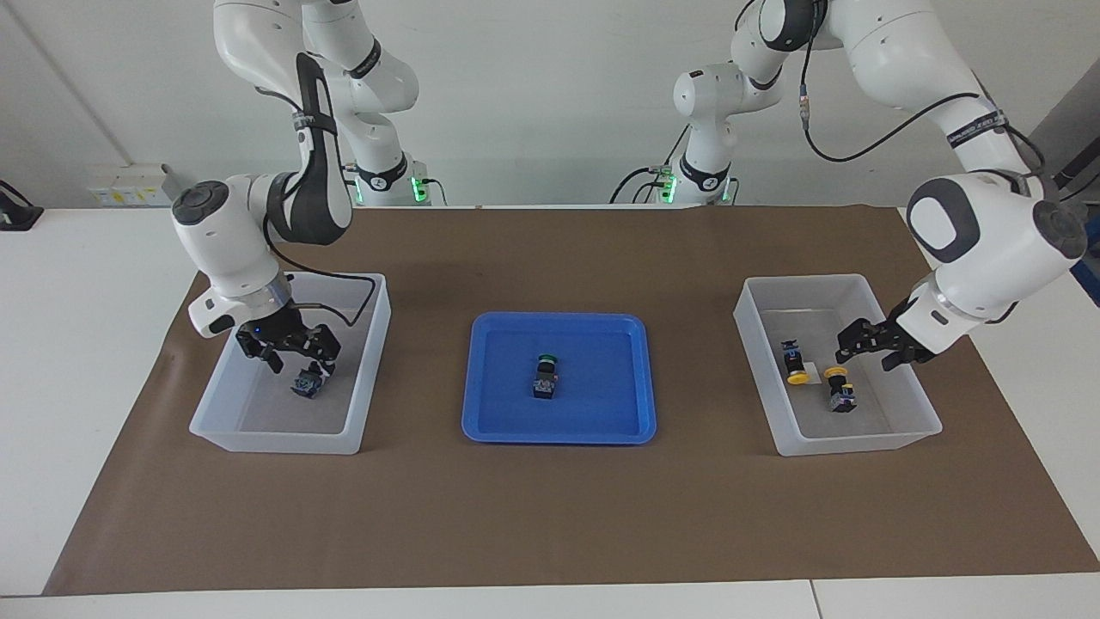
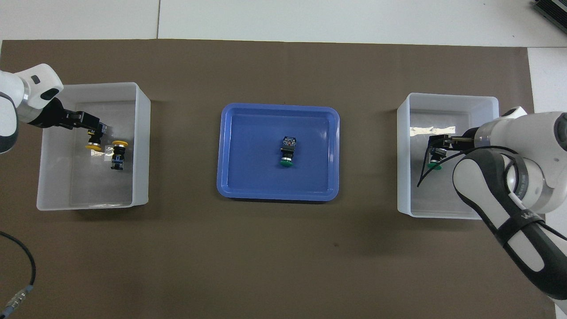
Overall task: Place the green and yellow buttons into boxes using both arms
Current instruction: 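Place the green button in the right bin while the left gripper releases, then reach the right gripper back into the tray and grasp the last button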
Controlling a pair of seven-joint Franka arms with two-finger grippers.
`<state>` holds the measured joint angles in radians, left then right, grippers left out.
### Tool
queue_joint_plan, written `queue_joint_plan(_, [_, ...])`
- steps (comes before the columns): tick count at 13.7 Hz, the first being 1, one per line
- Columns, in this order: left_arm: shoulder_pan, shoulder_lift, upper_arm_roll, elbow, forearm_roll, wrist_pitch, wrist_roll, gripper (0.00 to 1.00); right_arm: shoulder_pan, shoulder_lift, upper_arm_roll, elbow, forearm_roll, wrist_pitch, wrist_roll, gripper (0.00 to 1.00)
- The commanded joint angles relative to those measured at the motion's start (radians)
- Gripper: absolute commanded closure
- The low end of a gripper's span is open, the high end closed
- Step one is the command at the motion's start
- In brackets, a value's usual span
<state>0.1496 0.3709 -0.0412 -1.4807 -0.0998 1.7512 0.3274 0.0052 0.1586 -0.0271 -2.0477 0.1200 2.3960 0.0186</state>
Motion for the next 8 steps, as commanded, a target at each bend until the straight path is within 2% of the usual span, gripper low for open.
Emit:
queue_joint_plan(1, [-0.021, 0.008, 0.001, 0.161, 0.067, -0.226, -0.097, 0.15, 0.073, -0.002, 0.007, 0.111, 0.021, -0.090, 0.081, 0.00])
queue_joint_plan(4, [-0.099, -0.015, 0.007, 0.299, 0.092, -0.398, -0.209, 0.16, 0.183, 0.010, 0.007, 0.175, 0.006, -0.117, 0.229, 0.00])
queue_joint_plan(6, [-0.134, -0.070, 0.007, 0.306, 0.117, -0.441, -0.237, 0.17, 0.277, 0.013, 0.007, 0.176, 0.006, -0.110, 0.340, 0.00])
queue_joint_plan(8, [-0.162, -0.111, 0.006, 0.304, 0.143, -0.478, -0.260, 0.19, 0.376, 0.053, 0.007, 0.190, 0.003, -0.091, 0.430, 0.00])
